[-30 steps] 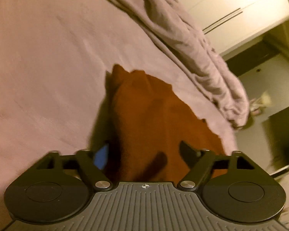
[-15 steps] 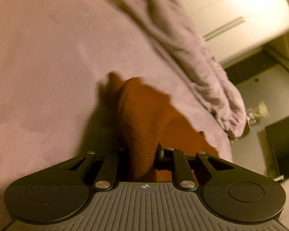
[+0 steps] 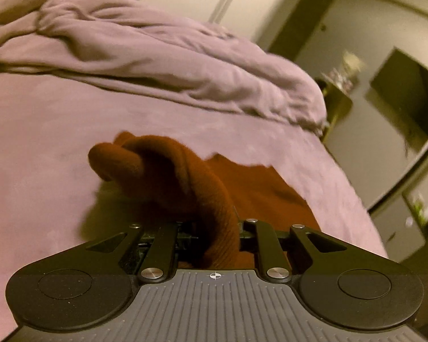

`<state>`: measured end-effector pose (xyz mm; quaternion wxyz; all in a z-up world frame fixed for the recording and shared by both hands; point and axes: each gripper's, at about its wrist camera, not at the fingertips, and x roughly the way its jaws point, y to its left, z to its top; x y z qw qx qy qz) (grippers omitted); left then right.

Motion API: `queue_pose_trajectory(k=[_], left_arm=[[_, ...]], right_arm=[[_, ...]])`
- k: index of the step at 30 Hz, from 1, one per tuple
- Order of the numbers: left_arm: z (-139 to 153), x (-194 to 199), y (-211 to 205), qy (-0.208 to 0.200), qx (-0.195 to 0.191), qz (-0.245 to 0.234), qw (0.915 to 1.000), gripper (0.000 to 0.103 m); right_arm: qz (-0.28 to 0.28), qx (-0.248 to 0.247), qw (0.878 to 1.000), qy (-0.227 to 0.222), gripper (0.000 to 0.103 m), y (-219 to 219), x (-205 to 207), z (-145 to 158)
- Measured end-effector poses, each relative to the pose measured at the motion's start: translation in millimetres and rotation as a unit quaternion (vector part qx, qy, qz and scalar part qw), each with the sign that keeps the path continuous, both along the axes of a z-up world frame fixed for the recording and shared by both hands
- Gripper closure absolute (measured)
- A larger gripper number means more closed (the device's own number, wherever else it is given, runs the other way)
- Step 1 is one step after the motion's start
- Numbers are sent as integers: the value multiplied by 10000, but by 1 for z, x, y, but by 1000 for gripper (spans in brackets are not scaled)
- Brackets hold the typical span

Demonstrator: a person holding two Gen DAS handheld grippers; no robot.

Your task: Fold small clothes

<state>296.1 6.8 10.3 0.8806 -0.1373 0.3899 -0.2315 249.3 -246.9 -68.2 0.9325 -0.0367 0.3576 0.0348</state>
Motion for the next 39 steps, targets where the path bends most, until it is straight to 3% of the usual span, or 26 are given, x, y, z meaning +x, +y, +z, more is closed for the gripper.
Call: queue_pose_trajectory(k=[3,5,7,10,12,15,18,21,26,29,31,32,35,38,39], left_arm=[[-27,-1,-35,309,165,-261,9990,83],[-48,-4,-54,425,438,-417,9973,73],[-57,-7,-61,424,409,-460,9972,63],[-44,-21,-45,436,87,-527,9976,56],[-23,-38,-28,206,-95,-547,9982,52],[-2,-58,1,-282,-61,-287,9992,37],[-8,-55,26,-341,387,398,9979,36],[-33,-45,40,78,599,881,9943,37],[-70,-40,34,594,414,759,9945,38],[-80,-38,26,720,317,743,9941,35],[-81,-41,28,789,279,726,9938,34],[-79,-44,28,750,288,706,9943,34],[-72,-49,30,578,434,686,9950,34],[-67,-59,29,441,567,658,9952,31],[-66,-63,28,387,662,642,9950,30]], right_arm=[[-208,-12,9998,-67,81,-11,-8,3],[-281,42,9996,-41,81,-20,-10,2],[-289,78,9996,-24,81,-26,-13,1],[-271,86,9996,-30,81,-32,-16,2],[-289,154,9995,-19,81,-36,-16,2],[-381,276,9989,-21,81,-41,-16,5],[-541,519,9971,-117,81,-45,-14,14],[-277,949,9946,-322,81,-36,-10,30],[638,1427,9864,-518,81,-6,4,46],[895,1175,9890,-78,84,6,20,28],[762,845,9927,390,95,3,32,6],[745,849,9929,375,100,-2,33,2],[547,1154,9909,417,102,-18,33,11],[388,1739,9831,426,84,-30,38,23],[351,1980,9786,436,69,-33,43,24]])
